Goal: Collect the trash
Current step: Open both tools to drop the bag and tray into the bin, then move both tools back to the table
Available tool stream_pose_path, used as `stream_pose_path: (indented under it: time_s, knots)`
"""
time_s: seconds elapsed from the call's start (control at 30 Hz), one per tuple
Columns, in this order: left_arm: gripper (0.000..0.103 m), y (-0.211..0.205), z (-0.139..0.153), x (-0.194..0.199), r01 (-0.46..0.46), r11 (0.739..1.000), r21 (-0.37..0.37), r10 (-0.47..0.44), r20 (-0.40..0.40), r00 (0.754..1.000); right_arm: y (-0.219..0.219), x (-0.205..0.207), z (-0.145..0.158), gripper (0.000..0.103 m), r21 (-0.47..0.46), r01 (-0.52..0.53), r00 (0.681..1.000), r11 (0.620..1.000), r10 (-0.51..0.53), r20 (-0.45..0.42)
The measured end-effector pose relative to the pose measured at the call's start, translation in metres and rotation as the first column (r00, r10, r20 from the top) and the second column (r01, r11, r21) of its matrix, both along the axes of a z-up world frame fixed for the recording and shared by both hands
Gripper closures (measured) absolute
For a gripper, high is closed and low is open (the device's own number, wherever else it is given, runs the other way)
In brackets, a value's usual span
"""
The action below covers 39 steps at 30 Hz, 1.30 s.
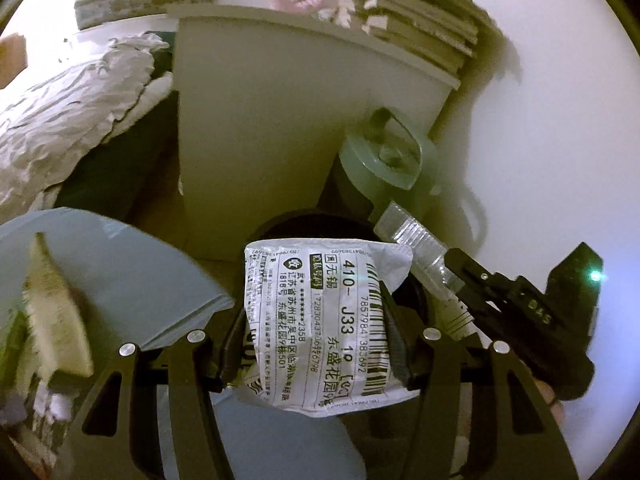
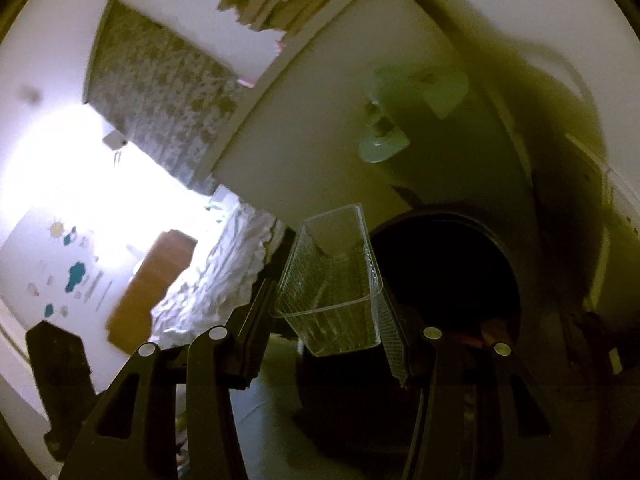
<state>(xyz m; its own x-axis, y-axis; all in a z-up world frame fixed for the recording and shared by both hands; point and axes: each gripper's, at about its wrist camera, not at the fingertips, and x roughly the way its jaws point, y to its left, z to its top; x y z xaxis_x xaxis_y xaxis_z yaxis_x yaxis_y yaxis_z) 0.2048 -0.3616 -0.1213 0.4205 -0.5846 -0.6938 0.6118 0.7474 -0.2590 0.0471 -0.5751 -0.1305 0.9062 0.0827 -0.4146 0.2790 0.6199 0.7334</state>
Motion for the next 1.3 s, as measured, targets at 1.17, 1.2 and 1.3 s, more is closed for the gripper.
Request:
stream_pose_path:
  time_s: [1.17,1.2,1.3]
  knots:
    - [0.019,0.217,0.026,-0.082,-0.259,0.963,0.066,0.249,0.134,0.959,0.080,0.010,0.008,0.024,-0.093,-0.210,0.977,0.973,0.212,0.008]
    - [0.019,0.229,0.024,-0.082,-0.271,0.959,0.076,0.259,0.136,0.956,0.092,0.013,0.011,0.024,-0.115,-0.248,0.968,0.962,0.250,0.002]
    - [0.019,0.266,0.011,-0.081,-0.302,0.944,0.136,0.281,0.155,0.947,0.120,0.020,0.019,0.024,-0.162,-0.331,0.943,0.930,0.332,-0.016]
